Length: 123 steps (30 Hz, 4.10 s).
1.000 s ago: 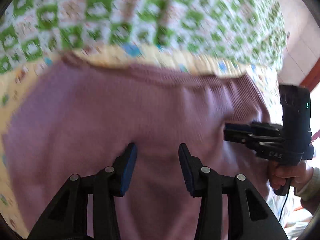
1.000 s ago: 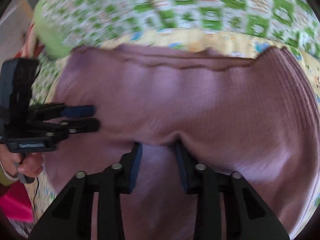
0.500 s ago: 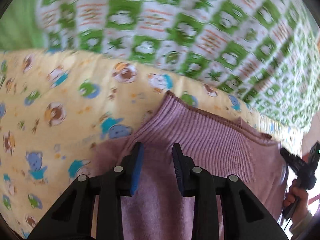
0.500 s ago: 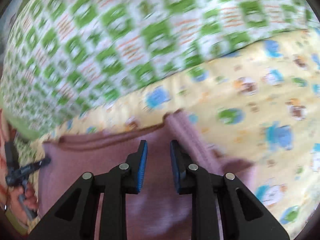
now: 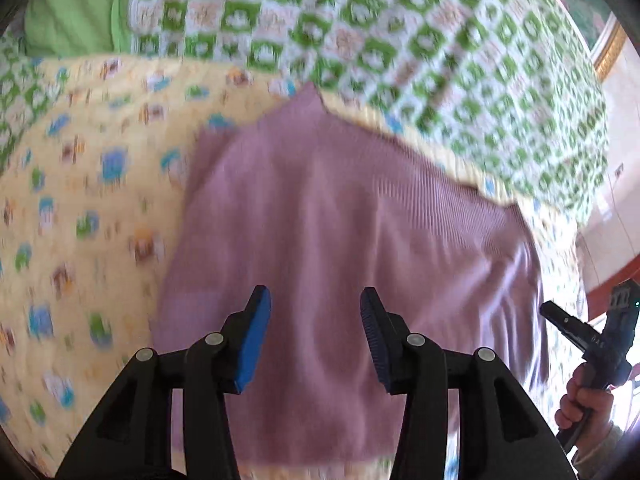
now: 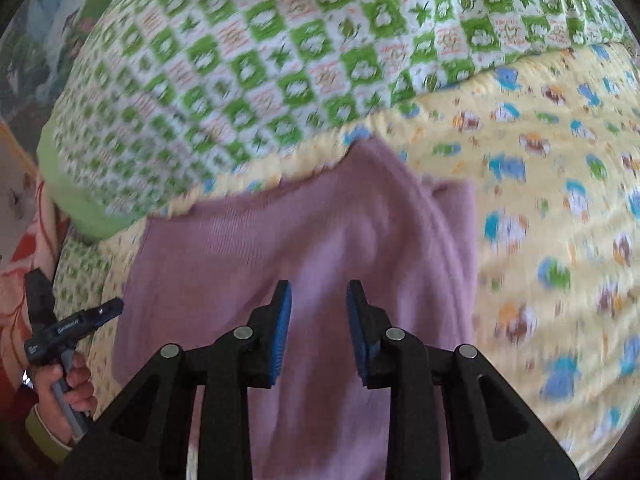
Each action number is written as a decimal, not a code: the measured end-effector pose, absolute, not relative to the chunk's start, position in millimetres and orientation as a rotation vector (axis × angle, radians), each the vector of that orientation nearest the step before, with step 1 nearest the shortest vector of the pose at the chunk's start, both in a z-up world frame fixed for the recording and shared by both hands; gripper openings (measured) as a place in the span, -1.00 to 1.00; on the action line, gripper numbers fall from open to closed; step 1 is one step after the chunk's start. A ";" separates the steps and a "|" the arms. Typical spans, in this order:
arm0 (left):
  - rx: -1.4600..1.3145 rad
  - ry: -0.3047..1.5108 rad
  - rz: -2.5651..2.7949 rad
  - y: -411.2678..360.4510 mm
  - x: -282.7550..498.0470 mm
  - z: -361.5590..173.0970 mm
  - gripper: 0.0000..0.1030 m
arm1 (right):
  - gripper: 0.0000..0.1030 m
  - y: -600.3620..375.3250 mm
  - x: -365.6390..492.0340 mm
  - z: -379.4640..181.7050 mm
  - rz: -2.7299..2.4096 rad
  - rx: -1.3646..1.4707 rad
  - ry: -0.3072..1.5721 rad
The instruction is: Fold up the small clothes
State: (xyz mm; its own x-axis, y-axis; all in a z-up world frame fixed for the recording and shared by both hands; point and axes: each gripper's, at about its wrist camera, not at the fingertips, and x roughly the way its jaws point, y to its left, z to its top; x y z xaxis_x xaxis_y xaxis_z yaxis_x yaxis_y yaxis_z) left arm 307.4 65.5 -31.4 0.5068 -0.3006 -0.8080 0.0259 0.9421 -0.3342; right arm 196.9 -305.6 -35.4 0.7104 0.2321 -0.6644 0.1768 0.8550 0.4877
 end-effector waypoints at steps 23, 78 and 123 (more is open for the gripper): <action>-0.527 1.092 -0.043 133.2 238.8 -63.4 -0.11 | -0.42 -309.6 107.6 -71.9 -0.173 0.516 0.954; -0.333 1.072 -0.312 -68.1 272.1 -47.2 -0.71 | 0.15 -211.7 320.7 -23.3 0.377 0.587 0.960; -0.176 1.149 -0.750 -230.7 251.8 -36.1 -0.70 | -0.72 -372.2 266.0 -4.1 0.077 0.539 0.884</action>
